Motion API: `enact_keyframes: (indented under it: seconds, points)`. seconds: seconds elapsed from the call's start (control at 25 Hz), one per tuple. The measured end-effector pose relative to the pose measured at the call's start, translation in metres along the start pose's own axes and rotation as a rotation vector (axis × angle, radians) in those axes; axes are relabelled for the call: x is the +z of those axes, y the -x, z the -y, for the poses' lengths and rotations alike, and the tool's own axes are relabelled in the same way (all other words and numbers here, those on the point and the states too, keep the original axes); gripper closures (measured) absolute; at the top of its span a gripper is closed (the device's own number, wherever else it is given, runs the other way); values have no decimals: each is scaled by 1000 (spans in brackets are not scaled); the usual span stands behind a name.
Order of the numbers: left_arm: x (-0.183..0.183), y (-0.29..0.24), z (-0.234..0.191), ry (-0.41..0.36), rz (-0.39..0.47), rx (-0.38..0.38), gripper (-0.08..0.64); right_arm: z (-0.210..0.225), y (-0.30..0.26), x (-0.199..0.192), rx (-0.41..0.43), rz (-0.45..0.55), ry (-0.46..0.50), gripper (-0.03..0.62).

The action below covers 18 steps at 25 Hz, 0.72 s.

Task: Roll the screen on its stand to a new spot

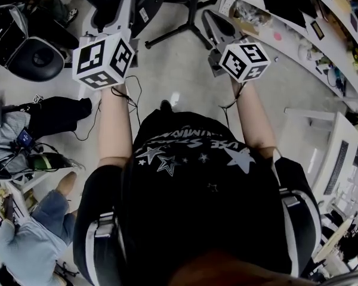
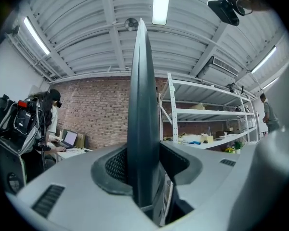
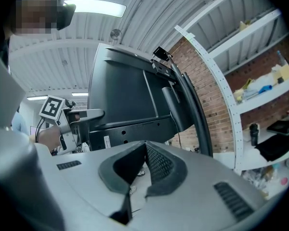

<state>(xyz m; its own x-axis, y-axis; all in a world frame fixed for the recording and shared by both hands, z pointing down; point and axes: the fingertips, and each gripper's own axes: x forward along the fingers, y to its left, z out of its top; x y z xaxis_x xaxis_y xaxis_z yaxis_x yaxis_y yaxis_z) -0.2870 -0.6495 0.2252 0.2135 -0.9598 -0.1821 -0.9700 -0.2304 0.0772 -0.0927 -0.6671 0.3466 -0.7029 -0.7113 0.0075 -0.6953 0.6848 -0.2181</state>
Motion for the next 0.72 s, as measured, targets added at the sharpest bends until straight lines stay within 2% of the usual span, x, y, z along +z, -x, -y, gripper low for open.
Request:
enact_keyframes:
  seconds: [0.24,0.48,0.72]
  points:
    - [-1,21,18,-1,16,-12,367,7,15,-1,-1,7,-1,584]
    - [3,45,52,-16,20,-13,368,-4,40,-4,32,-2,1,584]
    - [2,69,76,-6,16,29,368,-10,79,-8,59,-15,6,584]
